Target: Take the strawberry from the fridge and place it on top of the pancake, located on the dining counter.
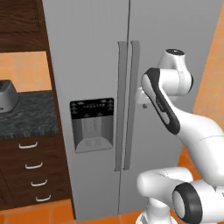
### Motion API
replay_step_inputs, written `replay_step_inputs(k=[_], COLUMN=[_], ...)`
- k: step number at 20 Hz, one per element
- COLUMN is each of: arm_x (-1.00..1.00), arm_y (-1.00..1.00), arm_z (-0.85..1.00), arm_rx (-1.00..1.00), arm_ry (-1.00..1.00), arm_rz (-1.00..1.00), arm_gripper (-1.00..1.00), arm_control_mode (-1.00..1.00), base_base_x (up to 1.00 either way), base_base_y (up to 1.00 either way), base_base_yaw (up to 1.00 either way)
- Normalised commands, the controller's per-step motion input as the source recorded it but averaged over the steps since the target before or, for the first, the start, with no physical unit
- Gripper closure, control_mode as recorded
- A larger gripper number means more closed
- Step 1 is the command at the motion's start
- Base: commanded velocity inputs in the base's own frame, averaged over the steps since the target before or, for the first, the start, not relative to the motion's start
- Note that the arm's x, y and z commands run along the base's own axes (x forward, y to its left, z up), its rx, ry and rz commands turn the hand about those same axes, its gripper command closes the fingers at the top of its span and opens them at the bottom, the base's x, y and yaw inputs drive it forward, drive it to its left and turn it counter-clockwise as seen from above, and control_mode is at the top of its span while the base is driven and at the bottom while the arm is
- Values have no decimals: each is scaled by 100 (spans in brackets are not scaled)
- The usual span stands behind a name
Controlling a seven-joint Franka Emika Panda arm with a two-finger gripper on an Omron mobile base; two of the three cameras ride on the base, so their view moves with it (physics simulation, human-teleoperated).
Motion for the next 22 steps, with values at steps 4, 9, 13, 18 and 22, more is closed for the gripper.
replay_step_inputs(k=[4, 9, 13, 18, 22], arm_x=[0, 0, 0, 0, 0], arm_y=[0, 0, 0, 0, 0], arm_z=[0, 0, 0, 0, 0], arm_rx=[0, 0, 0, 0, 0], arm_ry=[0, 0, 0, 0, 0], arm_rz=[0, 0, 0, 0, 0], arm_gripper=[-100, -100, -100, -100, -100], arm_control_mode=[100, 100, 100, 100, 100], base_base_x=[-44, -6, 0, -15, -34], base_base_y=[20, 39, 36, 14, 0], base_base_yaw=[0, 0, 0, 0, 0])
